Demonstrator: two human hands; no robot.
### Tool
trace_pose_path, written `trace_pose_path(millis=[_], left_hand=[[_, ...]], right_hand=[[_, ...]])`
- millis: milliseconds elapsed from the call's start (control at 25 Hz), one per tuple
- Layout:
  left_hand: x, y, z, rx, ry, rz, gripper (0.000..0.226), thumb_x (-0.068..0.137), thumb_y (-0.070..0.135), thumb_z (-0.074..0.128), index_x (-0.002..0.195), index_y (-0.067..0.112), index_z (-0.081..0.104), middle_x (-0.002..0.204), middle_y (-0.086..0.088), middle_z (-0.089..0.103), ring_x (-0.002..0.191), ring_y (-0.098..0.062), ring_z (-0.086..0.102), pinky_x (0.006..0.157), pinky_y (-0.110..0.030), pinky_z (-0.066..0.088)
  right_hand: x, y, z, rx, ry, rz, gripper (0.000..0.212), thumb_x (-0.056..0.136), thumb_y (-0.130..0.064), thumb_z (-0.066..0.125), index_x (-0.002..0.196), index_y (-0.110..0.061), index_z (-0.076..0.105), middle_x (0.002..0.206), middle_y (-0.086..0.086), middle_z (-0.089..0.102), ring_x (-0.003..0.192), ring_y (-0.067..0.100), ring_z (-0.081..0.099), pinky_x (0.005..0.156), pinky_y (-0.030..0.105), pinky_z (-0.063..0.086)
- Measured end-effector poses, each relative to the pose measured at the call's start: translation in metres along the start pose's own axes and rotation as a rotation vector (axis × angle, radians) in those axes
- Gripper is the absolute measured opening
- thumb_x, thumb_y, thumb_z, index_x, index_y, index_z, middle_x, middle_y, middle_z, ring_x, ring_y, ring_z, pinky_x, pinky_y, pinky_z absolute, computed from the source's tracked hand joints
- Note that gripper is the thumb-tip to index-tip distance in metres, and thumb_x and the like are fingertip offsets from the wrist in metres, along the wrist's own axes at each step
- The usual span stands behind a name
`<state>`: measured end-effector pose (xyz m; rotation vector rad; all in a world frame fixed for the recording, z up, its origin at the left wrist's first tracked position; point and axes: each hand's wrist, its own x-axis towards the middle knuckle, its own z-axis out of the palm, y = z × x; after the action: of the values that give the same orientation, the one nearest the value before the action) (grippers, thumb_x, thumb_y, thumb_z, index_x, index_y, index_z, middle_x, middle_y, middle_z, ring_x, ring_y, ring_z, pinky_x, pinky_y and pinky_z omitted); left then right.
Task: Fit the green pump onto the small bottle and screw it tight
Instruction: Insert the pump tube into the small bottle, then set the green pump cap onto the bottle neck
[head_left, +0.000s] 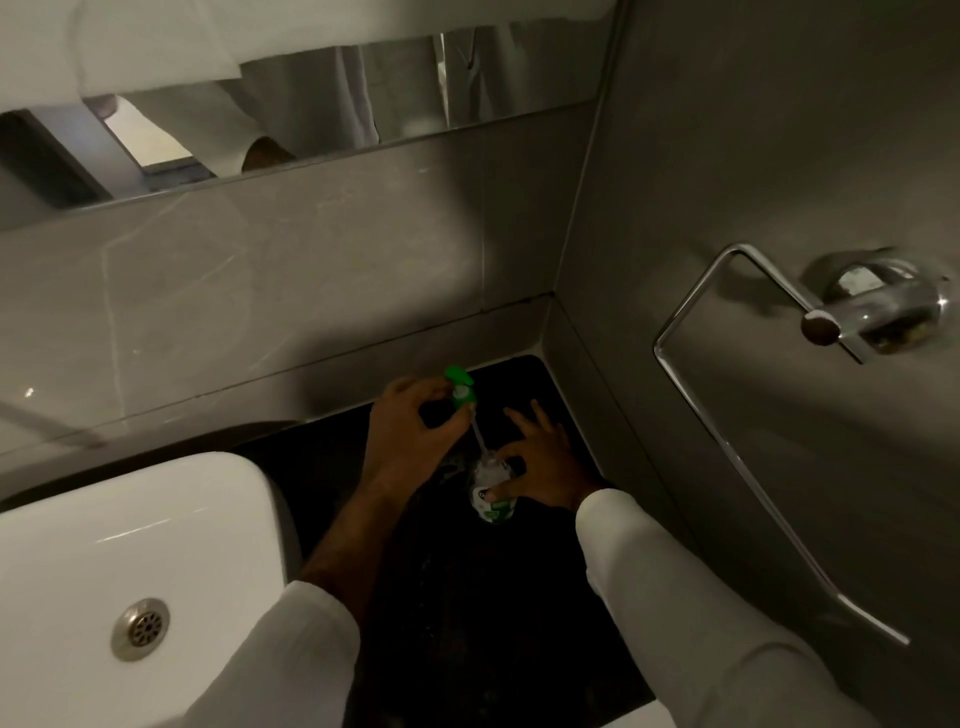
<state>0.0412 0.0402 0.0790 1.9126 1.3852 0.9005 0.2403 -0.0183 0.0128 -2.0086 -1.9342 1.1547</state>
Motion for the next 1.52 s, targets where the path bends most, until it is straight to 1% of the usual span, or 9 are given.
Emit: trace_pose_path(millis=[240, 400, 600, 800, 1040, 1160, 1320, 1400, 1520], left_hand=[[-0.013, -0.012, 0.019, 0.055, -0.362, 0.005, 0.042, 0.070, 0.038, 0.068, 0.106, 0.017, 0.074, 0.102, 0.004, 0.068, 0.098, -0.014, 0.065, 0.084, -0.031, 0.053], [-0.020, -0.024, 0.029, -0.054, -0.567, -0.032, 0.035, 0.074, 0.036, 0.078, 0.101, 0.014, 0.076, 0.102, 0.003, 0.069, 0.087, 0.003, 0.063, 0.074, -0.014, 0.046], [-0.035, -0.030, 0.043, -0.059, -0.348, -0.091, 0.045, 0.074, 0.029, 0.086, 0.115, 0.018, 0.071, 0.108, 0.005, 0.068, 0.097, 0.003, 0.062, 0.081, -0.006, 0.043], [-0.040, -0.035, 0.045, -0.242, -0.422, -0.164, 0.073, 0.079, 0.003, 0.079, 0.143, 0.012, 0.044, 0.130, -0.001, 0.058, 0.115, -0.007, 0.060, 0.088, -0.011, 0.047], [-0.048, -0.037, 0.055, -0.160, -0.239, -0.196, 0.045, 0.074, 0.026, 0.086, 0.106, 0.043, 0.060, 0.099, 0.019, 0.069, 0.092, 0.005, 0.067, 0.073, -0.010, 0.052], [-0.055, -0.038, 0.063, -0.264, -0.163, -0.281, 0.038, 0.080, 0.028, 0.080, 0.112, 0.036, 0.061, 0.101, 0.014, 0.072, 0.095, -0.005, 0.070, 0.077, -0.024, 0.058], [-0.066, -0.042, 0.068, -0.478, -0.305, -0.335, 0.067, 0.085, 0.014, 0.076, 0.142, 0.026, 0.042, 0.137, 0.003, 0.058, 0.121, -0.011, 0.060, 0.098, -0.037, 0.053], [-0.071, -0.035, 0.068, -0.471, -0.265, -0.344, 0.080, 0.074, 0.031, 0.087, 0.140, 0.028, 0.043, 0.134, 0.006, 0.058, 0.117, -0.005, 0.061, 0.092, -0.027, 0.054], [-0.069, -0.025, 0.065, -0.336, -0.125, -0.321, 0.058, 0.077, 0.031, 0.083, 0.124, 0.036, 0.050, 0.114, 0.011, 0.064, 0.102, 0.001, 0.064, 0.078, -0.014, 0.053]], right_hand=[[-0.004, -0.004, 0.000, 0.016, 0.000, -0.010, 0.051, 0.075, -0.050, 0.080, 0.116, -0.022, 0.075, 0.171, -0.005, 0.008, 0.157, 0.031, -0.016, 0.125, 0.060, -0.006], [-0.002, -0.004, 0.004, 0.073, 0.023, -0.024, 0.053, 0.074, -0.048, 0.082, 0.119, -0.022, 0.073, 0.171, -0.004, 0.010, 0.158, 0.030, -0.013, 0.126, 0.059, -0.006], [0.000, -0.002, 0.011, 0.078, 0.049, -0.004, 0.052, 0.071, -0.050, 0.083, 0.116, -0.025, 0.074, 0.171, -0.006, 0.011, 0.158, 0.031, -0.010, 0.126, 0.059, -0.001], [-0.001, 0.004, 0.011, 0.091, 0.061, -0.011, 0.045, 0.071, -0.049, 0.083, 0.108, -0.024, 0.076, 0.170, -0.005, 0.015, 0.158, 0.031, -0.008, 0.126, 0.060, -0.001], [-0.003, 0.003, 0.014, 0.134, 0.077, -0.004, 0.047, 0.071, -0.048, 0.084, 0.112, -0.026, 0.075, 0.170, -0.006, 0.016, 0.158, 0.031, -0.006, 0.126, 0.060, 0.002], [-0.004, 0.002, 0.014, 0.149, 0.091, 0.023, 0.050, 0.072, -0.047, 0.084, 0.116, -0.027, 0.074, 0.170, -0.005, 0.017, 0.158, 0.032, -0.004, 0.126, 0.059, 0.005], [-0.005, 0.008, 0.014, 0.123, 0.090, 0.003, 0.042, 0.075, -0.045, 0.081, 0.112, -0.025, 0.075, 0.168, -0.006, 0.020, 0.158, 0.029, -0.003, 0.126, 0.058, 0.006], [-0.004, 0.009, 0.015, 0.100, 0.081, 0.020, 0.032, 0.078, -0.042, 0.076, 0.108, -0.029, 0.075, 0.169, -0.007, 0.017, 0.158, 0.033, -0.003, 0.125, 0.060, 0.009], [-0.004, 0.006, 0.018, 0.144, 0.071, 0.038, 0.041, 0.073, -0.046, 0.082, 0.111, -0.032, 0.074, 0.169, -0.006, 0.016, 0.158, 0.034, -0.002, 0.126, 0.060, 0.009]])
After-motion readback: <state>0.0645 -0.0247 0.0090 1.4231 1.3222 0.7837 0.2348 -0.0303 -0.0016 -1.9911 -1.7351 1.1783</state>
